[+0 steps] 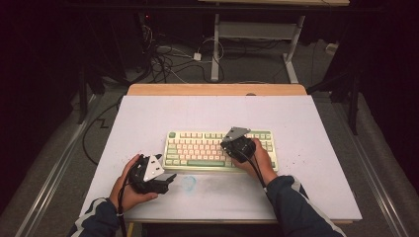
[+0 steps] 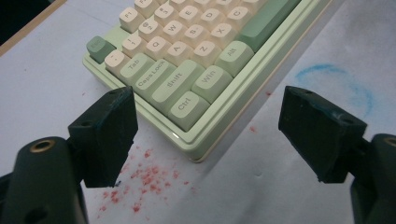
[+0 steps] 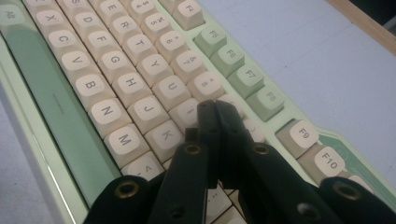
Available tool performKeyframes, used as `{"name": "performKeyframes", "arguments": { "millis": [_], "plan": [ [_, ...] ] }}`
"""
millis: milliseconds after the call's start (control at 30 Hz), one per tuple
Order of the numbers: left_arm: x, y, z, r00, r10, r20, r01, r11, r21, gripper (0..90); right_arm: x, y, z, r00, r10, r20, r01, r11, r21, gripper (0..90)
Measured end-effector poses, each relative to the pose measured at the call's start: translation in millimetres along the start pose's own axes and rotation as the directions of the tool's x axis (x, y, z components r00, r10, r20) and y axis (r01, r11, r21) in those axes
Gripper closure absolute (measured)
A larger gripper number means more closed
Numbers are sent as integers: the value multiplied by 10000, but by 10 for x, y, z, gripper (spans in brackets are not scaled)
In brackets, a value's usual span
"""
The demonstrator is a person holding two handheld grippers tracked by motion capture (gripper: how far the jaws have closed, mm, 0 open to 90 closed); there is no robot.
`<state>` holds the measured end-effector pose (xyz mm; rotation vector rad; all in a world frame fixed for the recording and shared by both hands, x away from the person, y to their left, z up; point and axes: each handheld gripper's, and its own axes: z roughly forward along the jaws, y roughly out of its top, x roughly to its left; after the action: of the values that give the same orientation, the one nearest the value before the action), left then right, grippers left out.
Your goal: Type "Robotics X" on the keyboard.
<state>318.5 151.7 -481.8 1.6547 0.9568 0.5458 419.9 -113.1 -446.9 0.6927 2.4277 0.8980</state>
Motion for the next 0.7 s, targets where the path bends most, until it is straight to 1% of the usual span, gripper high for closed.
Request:
{"name": "performKeyframes", "arguments": {
  "millis": [133, 267, 333, 433, 467, 533, 700],
  "plan": [
    [-3, -1, -1, 10000, 20, 0, -20, 10000, 7, 186, 4, 4, 6, 10000, 2, 55, -2, 10000, 4, 900],
    [-2, -6, 6, 10000, 5, -19, -5, 10000, 62, 186, 8, -1, 11, 9998, 141, 143, -140, 9999, -56, 900],
    [-8, -8, 10, 10000, -2, -10, 2, 10000, 47, 186, 16, -2, 25, 9998, 105, 162, -107, 9999, 107, 900],
    [-10, -9, 10, 10000, 22, -6, -22, 10000, 47, 186, 30, 0, 27, 9999, -5, 107, 3, 9998, 184, 900],
    [-9, -12, 10, 10000, 59, -29, -59, 10000, 71, 186, 29, -2, 17, 10000, 46, 72, -47, 9998, 179, 900],
    [-7, -16, 8, 9999, 118, -62, -118, 9999, 112, 186, 22, -9, -13, 9996, 269, -68, -269, 9996, -53, 900],
    [-5, -6, 1, 10000, 69, -45, -69, 10000, 57, 191, 9, -9, -114, 9991, 388, -177, -397, 9978, -527, 900]
  ]
}}
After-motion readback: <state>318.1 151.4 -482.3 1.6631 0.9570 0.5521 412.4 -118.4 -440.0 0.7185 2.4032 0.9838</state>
